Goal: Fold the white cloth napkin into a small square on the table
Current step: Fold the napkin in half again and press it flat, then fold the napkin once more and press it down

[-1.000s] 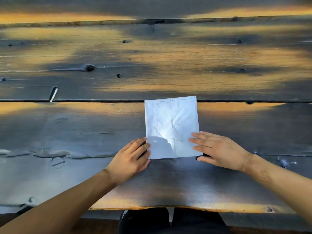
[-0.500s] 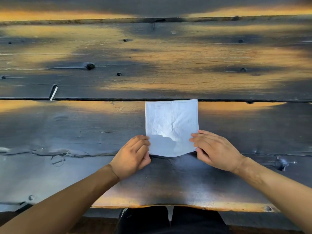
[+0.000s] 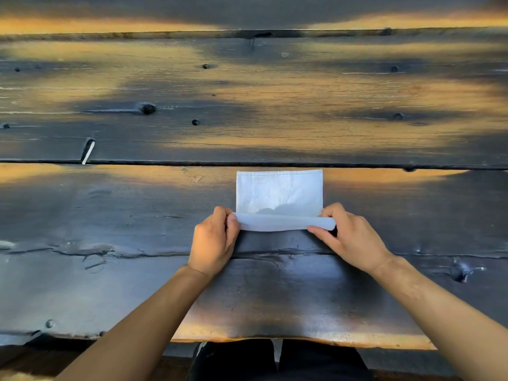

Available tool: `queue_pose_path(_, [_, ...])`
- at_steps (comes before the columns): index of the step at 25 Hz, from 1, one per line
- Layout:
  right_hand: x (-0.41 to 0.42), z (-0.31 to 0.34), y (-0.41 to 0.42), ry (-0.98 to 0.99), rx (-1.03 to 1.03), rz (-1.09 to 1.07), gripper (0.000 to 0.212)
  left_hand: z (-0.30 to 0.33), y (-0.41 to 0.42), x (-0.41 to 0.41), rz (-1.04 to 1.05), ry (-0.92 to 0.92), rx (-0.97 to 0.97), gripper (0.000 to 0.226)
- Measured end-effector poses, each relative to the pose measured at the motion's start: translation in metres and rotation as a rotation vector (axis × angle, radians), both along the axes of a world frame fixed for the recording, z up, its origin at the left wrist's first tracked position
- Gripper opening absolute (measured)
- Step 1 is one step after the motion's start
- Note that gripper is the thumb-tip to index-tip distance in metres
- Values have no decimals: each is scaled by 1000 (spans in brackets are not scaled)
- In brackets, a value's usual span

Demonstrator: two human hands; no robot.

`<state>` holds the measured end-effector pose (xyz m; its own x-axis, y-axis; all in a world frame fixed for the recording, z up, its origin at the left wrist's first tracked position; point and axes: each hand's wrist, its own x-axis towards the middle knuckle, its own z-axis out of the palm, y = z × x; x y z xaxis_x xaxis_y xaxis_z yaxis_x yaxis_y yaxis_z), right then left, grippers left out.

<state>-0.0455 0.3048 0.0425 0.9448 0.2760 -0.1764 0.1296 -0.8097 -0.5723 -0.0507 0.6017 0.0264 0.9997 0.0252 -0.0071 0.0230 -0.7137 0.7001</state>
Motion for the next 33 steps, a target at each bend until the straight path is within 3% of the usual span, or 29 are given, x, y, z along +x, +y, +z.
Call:
queue_pose_path(6, [29, -5, 7, 168, 182, -275, 19, -3, -11, 31, 66, 23, 148, 36])
queue_pose_path(15, [60, -12, 20, 298, 74, -452, 27, -9, -27, 71, 70, 208, 300, 30])
queue_pose_path(21, [76, -15, 26, 332, -55, -462, 32, -9, -26, 86, 70, 296, 288, 20])
queue_pose_path(28, [78, -17, 30, 326, -91, -440, 35, -11, -24, 75, 232, 310, 109, 46])
queue_pose_path(33, [76, -16, 31, 305, -112, -426, 37, -11, -24, 65, 187, 232, 68, 25])
